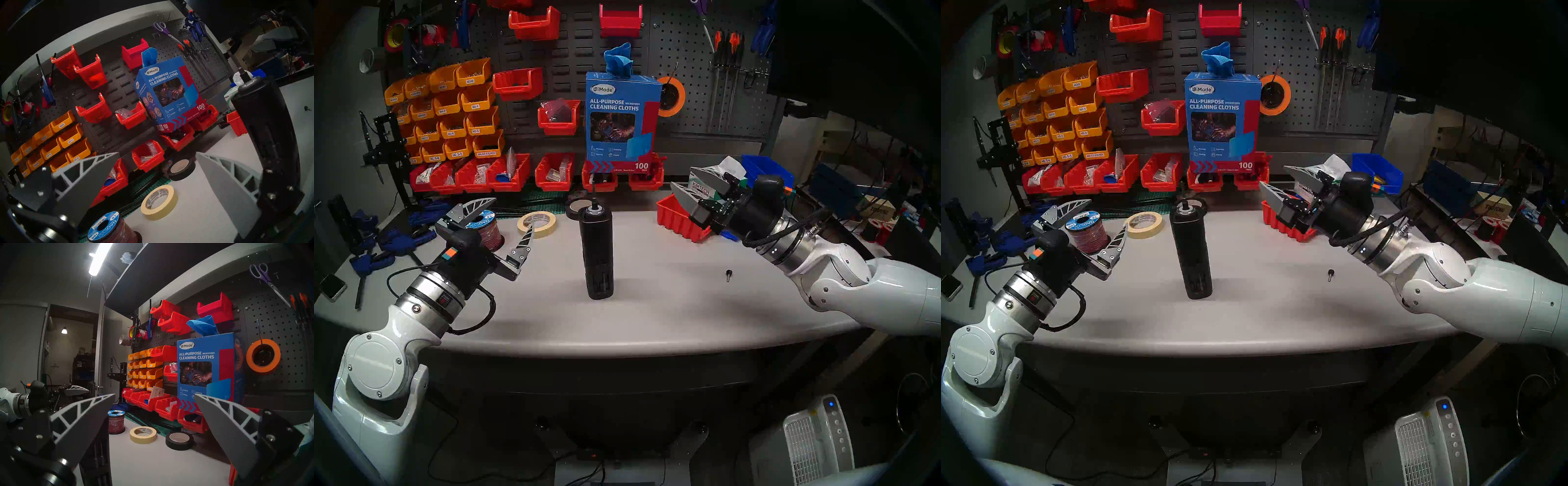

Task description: Pick a screwdriver bit and insert it into the screwdriver

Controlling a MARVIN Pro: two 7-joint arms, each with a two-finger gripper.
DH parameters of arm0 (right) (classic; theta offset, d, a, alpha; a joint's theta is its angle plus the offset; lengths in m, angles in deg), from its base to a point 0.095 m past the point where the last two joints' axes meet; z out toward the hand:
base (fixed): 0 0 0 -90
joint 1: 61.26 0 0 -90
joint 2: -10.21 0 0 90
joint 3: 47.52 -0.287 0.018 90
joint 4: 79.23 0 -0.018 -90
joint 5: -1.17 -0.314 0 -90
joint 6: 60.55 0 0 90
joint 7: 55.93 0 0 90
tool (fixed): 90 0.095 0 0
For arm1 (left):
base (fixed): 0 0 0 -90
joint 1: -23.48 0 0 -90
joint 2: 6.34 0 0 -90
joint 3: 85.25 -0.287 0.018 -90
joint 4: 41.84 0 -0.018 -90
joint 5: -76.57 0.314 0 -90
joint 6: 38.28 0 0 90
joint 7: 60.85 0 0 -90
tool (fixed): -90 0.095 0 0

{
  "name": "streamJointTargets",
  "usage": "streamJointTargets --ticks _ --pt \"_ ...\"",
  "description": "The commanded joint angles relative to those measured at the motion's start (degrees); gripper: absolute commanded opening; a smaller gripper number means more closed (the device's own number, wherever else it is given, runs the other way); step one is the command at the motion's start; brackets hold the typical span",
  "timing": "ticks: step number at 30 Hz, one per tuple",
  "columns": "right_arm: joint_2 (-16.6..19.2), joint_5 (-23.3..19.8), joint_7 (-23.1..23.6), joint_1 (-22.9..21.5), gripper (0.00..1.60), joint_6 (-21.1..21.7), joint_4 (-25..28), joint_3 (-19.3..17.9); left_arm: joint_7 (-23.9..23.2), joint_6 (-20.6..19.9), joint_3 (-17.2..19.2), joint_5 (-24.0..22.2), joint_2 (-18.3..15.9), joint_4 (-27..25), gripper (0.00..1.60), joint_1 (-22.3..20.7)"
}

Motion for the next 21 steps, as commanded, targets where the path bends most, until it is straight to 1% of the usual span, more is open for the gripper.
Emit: streamJointTargets --ticks 1,21 --pt "0.0 -0.1 0.0 -1.3 1.60 -0.5 0.3 -1.3 0.1 0.9 0.4 -0.2 0.0 -1.7 1.60 -0.5" --pt "0.0 -0.2 0.1 -1.3 1.60 -0.5 0.2 -1.2 0.0 0.9 0.4 -0.2 0.2 -1.7 1.60 -0.6"
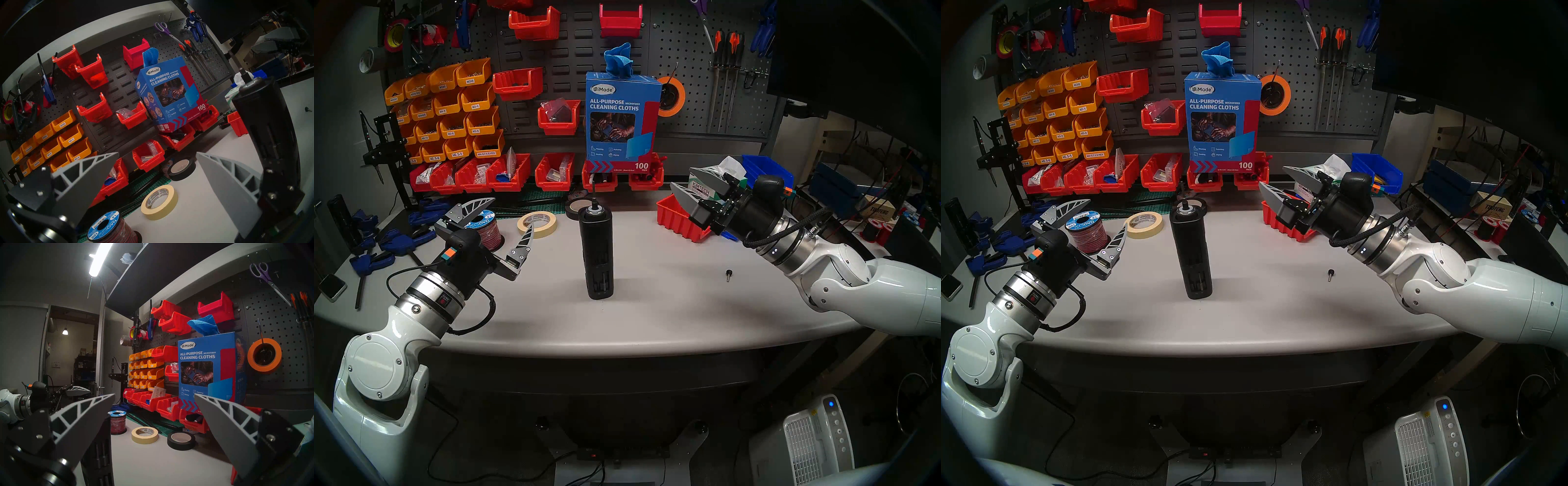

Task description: Pick a screwdriver bit and insert it into the screwdriver

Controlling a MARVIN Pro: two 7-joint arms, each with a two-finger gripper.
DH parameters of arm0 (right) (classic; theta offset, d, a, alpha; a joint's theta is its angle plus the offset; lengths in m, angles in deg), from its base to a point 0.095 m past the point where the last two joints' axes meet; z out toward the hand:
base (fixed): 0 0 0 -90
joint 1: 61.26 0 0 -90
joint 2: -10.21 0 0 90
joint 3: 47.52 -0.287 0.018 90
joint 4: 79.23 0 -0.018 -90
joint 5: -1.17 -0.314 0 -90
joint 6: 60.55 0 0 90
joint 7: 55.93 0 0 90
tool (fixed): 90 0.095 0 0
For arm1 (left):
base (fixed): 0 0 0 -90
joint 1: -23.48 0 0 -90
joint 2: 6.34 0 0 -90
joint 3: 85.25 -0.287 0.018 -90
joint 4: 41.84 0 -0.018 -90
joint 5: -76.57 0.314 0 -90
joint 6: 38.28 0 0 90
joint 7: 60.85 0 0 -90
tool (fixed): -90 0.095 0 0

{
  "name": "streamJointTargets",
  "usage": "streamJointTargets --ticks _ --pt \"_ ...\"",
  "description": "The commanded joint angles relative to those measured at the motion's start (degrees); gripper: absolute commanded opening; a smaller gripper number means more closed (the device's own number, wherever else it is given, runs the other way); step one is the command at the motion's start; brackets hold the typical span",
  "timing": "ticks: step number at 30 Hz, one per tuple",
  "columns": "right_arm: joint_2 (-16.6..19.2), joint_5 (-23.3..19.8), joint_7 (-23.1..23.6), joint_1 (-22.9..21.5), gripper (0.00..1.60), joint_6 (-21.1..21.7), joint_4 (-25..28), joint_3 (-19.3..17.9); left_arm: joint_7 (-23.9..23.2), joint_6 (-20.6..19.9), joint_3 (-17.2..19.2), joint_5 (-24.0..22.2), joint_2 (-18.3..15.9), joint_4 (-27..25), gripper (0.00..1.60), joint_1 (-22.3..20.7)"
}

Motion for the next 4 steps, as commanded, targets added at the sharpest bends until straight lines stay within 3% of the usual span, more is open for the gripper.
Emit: streamJointTargets --ticks 1,4 --pt "0.0 0.3 -0.2 -1.3 1.60 -0.5 0.2 -1.3 0.0 0.9 0.4 -0.1 -0.2 -1.6 1.60 -0.6" --pt "0.0 0.3 -0.3 -1.3 1.60 -0.5 0.2 -1.3 0.0 0.9 0.4 -0.1 -0.2 -1.6 1.60 -0.6"
